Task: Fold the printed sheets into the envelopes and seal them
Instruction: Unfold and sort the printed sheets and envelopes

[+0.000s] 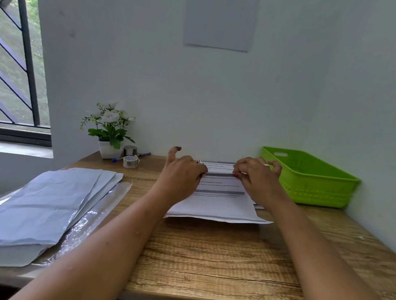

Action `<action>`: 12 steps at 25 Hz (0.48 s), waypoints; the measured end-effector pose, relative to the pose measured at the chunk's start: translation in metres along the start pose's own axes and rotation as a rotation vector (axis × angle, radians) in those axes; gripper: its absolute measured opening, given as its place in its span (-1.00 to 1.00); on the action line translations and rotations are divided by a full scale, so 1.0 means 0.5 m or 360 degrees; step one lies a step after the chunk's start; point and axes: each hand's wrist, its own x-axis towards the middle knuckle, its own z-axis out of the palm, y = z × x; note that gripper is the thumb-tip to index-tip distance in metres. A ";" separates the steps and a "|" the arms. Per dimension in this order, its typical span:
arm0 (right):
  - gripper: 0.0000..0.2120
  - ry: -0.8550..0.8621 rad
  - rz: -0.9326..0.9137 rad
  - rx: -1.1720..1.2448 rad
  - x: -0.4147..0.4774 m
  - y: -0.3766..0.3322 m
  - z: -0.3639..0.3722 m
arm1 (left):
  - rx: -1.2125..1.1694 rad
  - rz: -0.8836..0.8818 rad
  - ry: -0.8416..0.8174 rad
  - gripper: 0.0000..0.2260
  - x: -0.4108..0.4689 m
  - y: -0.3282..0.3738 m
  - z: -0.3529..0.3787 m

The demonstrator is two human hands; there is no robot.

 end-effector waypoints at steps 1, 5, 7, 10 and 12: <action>-0.83 -0.0005 -0.0008 -0.0002 0.000 0.001 0.000 | 0.0004 0.0024 -0.0017 -0.79 0.001 0.002 0.002; -0.84 -0.0047 0.0119 0.0060 -0.006 0.028 -0.012 | -0.0065 -0.0031 -0.0123 -0.80 0.002 -0.031 -0.006; -0.84 -0.0084 0.0150 0.0132 -0.007 0.034 -0.013 | -0.0117 -0.0072 -0.0140 -0.79 -0.002 -0.057 -0.012; -0.85 -0.0142 0.0111 0.0249 -0.003 0.027 -0.008 | -0.0216 -0.0191 -0.0158 -0.80 -0.008 -0.090 -0.020; -0.86 -0.0156 0.0082 0.0300 -0.004 0.025 -0.004 | -0.0164 -0.0337 -0.0196 -0.83 -0.014 -0.109 -0.025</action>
